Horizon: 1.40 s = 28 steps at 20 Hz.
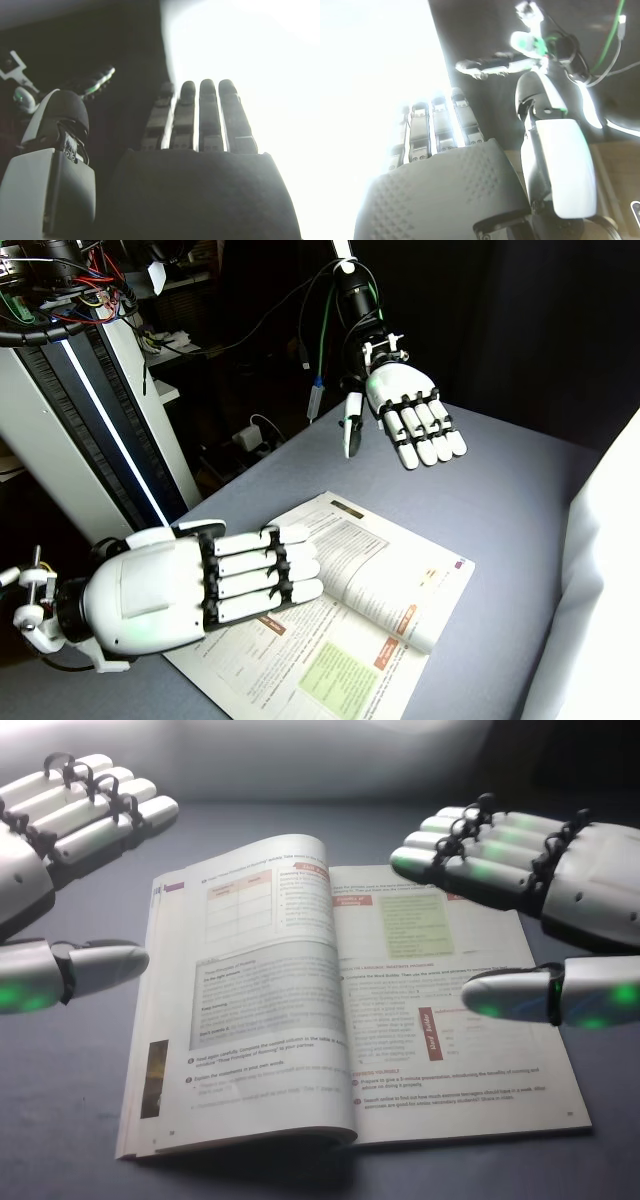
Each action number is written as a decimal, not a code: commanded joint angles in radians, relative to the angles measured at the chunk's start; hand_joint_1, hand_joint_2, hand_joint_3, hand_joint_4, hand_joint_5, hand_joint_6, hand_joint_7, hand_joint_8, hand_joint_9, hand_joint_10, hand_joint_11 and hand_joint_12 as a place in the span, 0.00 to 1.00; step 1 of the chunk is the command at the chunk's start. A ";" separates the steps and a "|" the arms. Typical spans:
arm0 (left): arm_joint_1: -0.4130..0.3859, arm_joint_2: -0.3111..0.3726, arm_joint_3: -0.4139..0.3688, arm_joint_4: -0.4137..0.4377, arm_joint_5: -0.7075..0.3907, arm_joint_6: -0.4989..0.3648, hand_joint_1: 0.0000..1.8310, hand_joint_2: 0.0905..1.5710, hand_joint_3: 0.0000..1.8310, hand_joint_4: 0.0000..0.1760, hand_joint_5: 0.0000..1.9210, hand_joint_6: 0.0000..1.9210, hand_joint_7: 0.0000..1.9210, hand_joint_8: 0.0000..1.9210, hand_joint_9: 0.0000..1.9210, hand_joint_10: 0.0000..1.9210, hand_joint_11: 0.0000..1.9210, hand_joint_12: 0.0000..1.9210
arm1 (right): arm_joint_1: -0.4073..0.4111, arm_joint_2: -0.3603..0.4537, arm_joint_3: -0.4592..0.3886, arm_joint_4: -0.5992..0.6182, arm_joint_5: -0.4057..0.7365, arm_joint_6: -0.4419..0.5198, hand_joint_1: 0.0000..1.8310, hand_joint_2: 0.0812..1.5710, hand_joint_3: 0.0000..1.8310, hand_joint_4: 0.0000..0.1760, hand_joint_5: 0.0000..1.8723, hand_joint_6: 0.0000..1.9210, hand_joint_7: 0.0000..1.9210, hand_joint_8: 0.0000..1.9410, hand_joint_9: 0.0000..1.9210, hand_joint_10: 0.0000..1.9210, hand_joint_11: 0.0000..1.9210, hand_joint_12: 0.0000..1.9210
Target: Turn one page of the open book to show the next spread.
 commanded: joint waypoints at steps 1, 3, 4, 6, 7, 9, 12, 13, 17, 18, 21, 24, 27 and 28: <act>-0.004 0.009 -0.003 -0.022 -0.124 -0.010 0.00 0.80 0.00 0.00 0.00 0.00 0.00 0.00 0.00 0.00 0.00 0.00 | -0.002 0.017 -0.002 0.070 0.127 -0.014 0.00 0.78 0.00 0.00 0.00 0.00 0.00 0.00 0.00 0.00 0.00 0.00; 0.000 0.010 -0.006 -0.012 -0.126 -0.017 0.00 0.80 0.00 0.00 0.00 0.00 0.00 0.00 0.00 0.00 0.00 0.00 | -0.036 0.038 -0.010 0.120 0.136 -0.040 0.00 0.78 0.00 0.00 0.00 0.00 0.00 0.00 0.00 0.00 0.00 0.00; 0.000 0.009 -0.006 -0.009 -0.126 -0.020 0.00 0.80 0.00 0.00 0.00 0.00 0.00 0.00 0.00 0.00 0.00 0.00 | -0.053 0.047 -0.015 0.150 0.147 -0.055 0.00 0.81 0.01 0.00 0.00 0.00 0.00 0.00 0.00 0.00 0.00 0.00; 0.000 0.009 -0.005 -0.007 -0.123 -0.023 0.00 0.79 0.00 0.00 0.00 0.00 0.00 0.00 0.00 0.00 0.00 0.00 | -0.096 0.055 -0.022 0.207 0.178 -0.078 0.02 0.81 0.01 0.00 0.00 0.00 0.00 0.00 0.00 0.00 0.00 0.00; 0.001 0.009 -0.005 -0.004 -0.125 -0.023 0.00 0.79 0.00 0.00 0.00 0.00 0.00 0.00 0.00 0.00 0.00 0.00 | -0.112 0.055 -0.022 0.233 0.199 -0.089 0.02 0.81 0.01 0.00 0.00 0.00 0.00 0.00 0.00 0.00 0.00 0.00; 0.002 0.011 -0.006 -0.004 -0.130 -0.029 0.00 0.79 0.00 0.00 0.00 0.00 0.00 0.00 0.00 0.00 0.00 0.00 | -0.126 0.062 -0.028 0.258 0.221 -0.097 0.02 0.81 0.01 0.00 0.00 0.00 0.00 0.00 0.00 0.00 0.00 0.00; 0.001 0.011 -0.006 -0.002 -0.132 -0.030 0.00 0.80 0.00 0.00 0.00 0.00 0.00 0.00 0.00 0.00 0.00 0.00 | -0.133 0.067 -0.032 0.263 0.232 -0.097 0.02 0.81 0.01 0.00 0.00 0.00 0.00 0.00 0.00 0.00 0.00 0.00; 0.003 0.012 -0.007 -0.002 -0.134 -0.030 0.00 0.81 0.00 0.00 0.00 0.00 0.00 0.00 0.00 0.00 0.00 0.00 | -0.135 0.068 -0.032 0.263 0.232 -0.097 0.02 0.81 0.01 0.00 0.00 0.00 0.00 0.00 0.00 0.00 0.00 0.00; 0.003 0.013 -0.008 -0.002 -0.134 -0.030 0.00 0.80 0.00 0.00 0.00 0.00 0.00 0.00 0.00 0.00 0.00 0.00 | -0.149 0.072 -0.036 0.274 0.238 -0.097 0.02 0.81 0.00 0.00 0.00 0.00 0.00 0.00 0.00 0.00 0.00 0.00; 0.003 0.013 -0.008 -0.002 -0.134 -0.030 0.00 0.80 0.00 0.00 0.00 0.00 0.00 0.00 0.00 0.00 0.00 0.00 | -0.149 0.072 -0.036 0.274 0.238 -0.097 0.02 0.81 0.00 0.00 0.00 0.00 0.00 0.00 0.00 0.00 0.00 0.00; 0.003 0.013 -0.008 -0.003 -0.135 -0.030 0.00 0.79 0.00 0.00 0.00 0.00 0.00 0.00 0.00 0.00 0.00 0.00 | -0.150 0.072 -0.037 0.274 0.243 -0.097 0.02 0.81 0.00 0.00 0.00 0.00 0.00 0.00 0.00 0.00 0.00 0.00; 0.002 0.012 -0.007 -0.005 -0.138 -0.030 0.00 0.79 0.00 0.00 0.00 0.00 0.00 0.00 0.00 0.00 0.00 0.00 | -0.150 0.078 -0.042 0.272 0.253 -0.097 0.02 0.81 0.00 0.00 0.00 0.00 0.00 0.00 0.00 0.00 0.00 0.00; 0.002 0.012 -0.007 -0.009 -0.143 -0.030 0.00 0.80 0.00 0.00 0.00 0.00 0.00 0.00 0.00 0.00 0.00 0.00 | -0.151 0.082 -0.047 0.269 0.261 -0.097 0.02 0.82 0.01 0.00 0.00 0.00 0.00 0.00 0.00 0.00 0.00 0.00; 0.002 0.012 -0.007 -0.009 -0.147 -0.030 0.00 0.80 0.00 0.00 0.00 0.00 0.00 0.00 0.00 0.00 0.00 0.00 | -0.152 0.086 -0.052 0.263 0.269 -0.095 0.02 0.82 0.01 0.00 0.00 0.00 0.00 0.00 0.00 0.00 0.00 0.00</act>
